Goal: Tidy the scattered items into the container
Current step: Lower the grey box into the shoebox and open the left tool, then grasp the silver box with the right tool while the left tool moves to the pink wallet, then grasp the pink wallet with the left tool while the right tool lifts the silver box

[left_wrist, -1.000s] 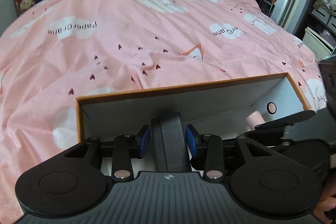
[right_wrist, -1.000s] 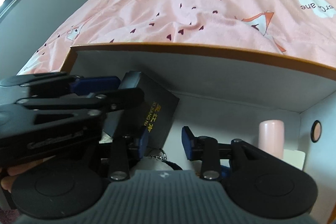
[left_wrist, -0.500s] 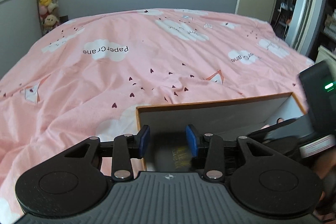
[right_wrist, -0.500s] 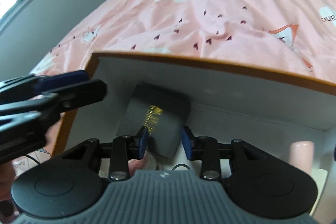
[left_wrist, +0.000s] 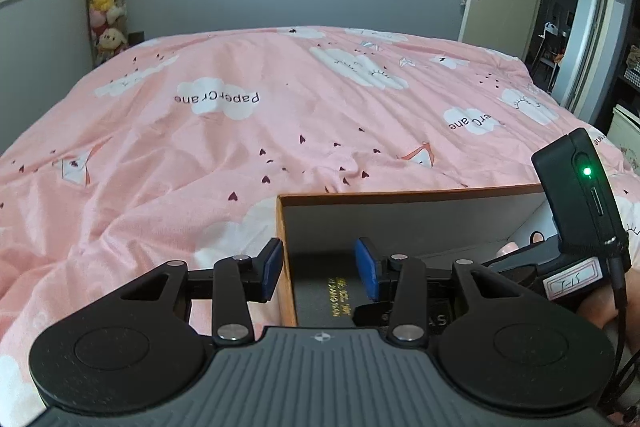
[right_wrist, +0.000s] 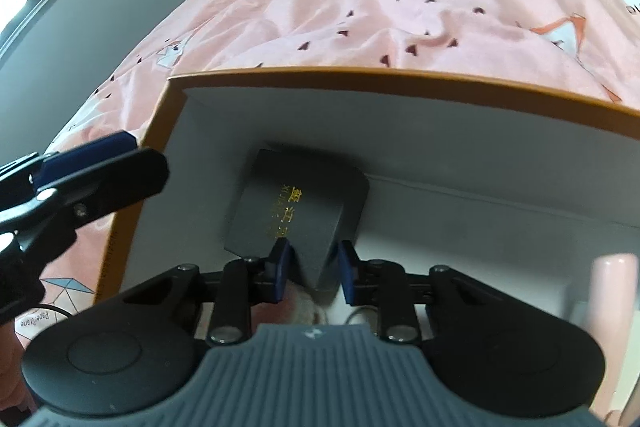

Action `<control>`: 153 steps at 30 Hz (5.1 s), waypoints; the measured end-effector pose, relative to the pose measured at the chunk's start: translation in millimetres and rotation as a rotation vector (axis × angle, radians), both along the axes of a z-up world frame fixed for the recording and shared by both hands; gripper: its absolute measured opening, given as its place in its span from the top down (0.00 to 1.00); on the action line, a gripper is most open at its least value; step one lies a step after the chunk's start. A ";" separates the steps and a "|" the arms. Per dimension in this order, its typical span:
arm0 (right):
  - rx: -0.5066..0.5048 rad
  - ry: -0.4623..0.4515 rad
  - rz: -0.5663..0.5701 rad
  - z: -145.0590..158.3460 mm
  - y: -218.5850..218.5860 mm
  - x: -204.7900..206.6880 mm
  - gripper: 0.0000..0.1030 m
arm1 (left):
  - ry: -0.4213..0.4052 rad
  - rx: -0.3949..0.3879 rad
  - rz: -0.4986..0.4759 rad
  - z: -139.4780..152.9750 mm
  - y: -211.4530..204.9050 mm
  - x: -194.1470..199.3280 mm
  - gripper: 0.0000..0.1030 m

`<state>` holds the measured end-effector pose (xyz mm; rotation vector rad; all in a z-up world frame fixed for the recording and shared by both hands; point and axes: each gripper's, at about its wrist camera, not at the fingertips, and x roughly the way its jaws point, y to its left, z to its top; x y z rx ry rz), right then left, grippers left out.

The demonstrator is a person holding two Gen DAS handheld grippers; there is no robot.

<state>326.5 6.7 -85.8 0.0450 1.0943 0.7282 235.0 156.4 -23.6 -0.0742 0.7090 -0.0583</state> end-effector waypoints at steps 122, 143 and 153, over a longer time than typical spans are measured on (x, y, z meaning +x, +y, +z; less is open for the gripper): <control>-0.534 -0.362 0.597 12.3 -138.5 -244.9 0.64 | 0.207 0.927 -0.724 -96.2 -166.0 -181.3 0.50; -0.634 -0.740 0.891 -0.4 -113.3 -255.0 0.71 | 0.147 0.879 -0.742 -90.0 -155.7 -156.9 0.59; -0.603 -0.698 0.874 2.0 -110.0 -241.1 0.74 | 0.140 0.779 -0.702 -92.1 -155.2 -149.1 0.66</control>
